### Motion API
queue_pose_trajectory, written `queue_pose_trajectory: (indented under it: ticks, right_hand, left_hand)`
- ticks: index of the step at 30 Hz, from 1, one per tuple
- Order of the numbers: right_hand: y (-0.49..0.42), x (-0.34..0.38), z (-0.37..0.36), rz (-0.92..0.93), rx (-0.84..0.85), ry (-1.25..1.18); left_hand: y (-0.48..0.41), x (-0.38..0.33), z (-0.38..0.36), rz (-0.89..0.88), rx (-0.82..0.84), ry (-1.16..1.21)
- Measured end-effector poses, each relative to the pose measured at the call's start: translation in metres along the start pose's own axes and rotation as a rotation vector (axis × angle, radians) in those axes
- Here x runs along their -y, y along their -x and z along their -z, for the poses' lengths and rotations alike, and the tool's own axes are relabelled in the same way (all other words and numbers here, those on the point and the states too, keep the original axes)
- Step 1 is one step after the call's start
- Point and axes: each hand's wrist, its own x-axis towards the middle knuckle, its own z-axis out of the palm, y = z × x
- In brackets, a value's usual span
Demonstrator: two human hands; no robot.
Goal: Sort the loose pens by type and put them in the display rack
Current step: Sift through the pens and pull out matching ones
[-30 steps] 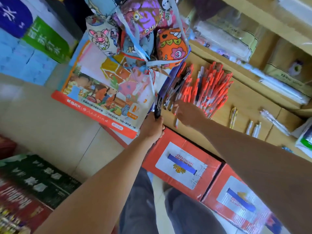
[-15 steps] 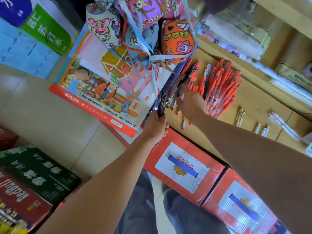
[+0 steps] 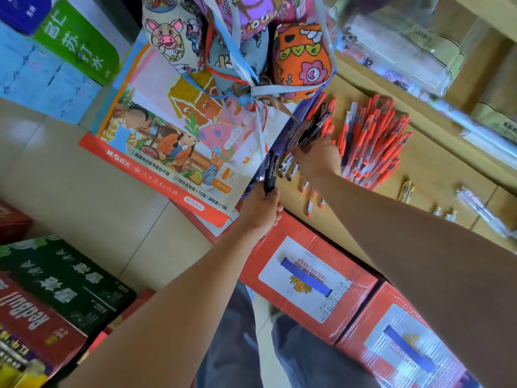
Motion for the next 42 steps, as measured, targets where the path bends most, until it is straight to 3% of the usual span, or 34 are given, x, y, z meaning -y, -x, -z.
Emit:
queue_pose_trajectory:
  ticks: [6, 15, 19, 24, 34, 38, 42]
  right_hand:
    - [0.006, -0.005, 0.008, -0.034, 0.003, -0.072]
    - [0.013, -0.003, 0.005, 0.072, 0.010, 0.208]
    - [0.012, 0.005, 0.005, 0.023, 0.096, 0.192]
    - [0.018, 0.006, 0.000, 0.043, 0.190, 0.352]
    - [0.023, -0.007, -0.004, 0.009, 0.176, 0.233]
    - [0.025, -0.012, 0.000, 0.064, 0.273, 0.189]
    - [0.034, -0.023, 0.020, 0.115, 0.434, -0.062]
  left_hand:
    - [-0.003, -0.001, 0.002, 0.010, -0.021, 0.000]
    - [-0.004, -0.005, 0.001, 0.012, -0.010, 0.003]
    - [-0.006, -0.002, 0.001, 0.017, -0.016, -0.010]
    - [-0.008, 0.000, 0.002, 0.029, -0.011, -0.012]
    - [-0.009, -0.002, 0.004, 0.055, -0.005, -0.029]
    - [-0.010, -0.003, 0.004, 0.069, -0.010, -0.047]
    - [-0.009, -0.001, 0.003, 0.081, -0.013, -0.068]
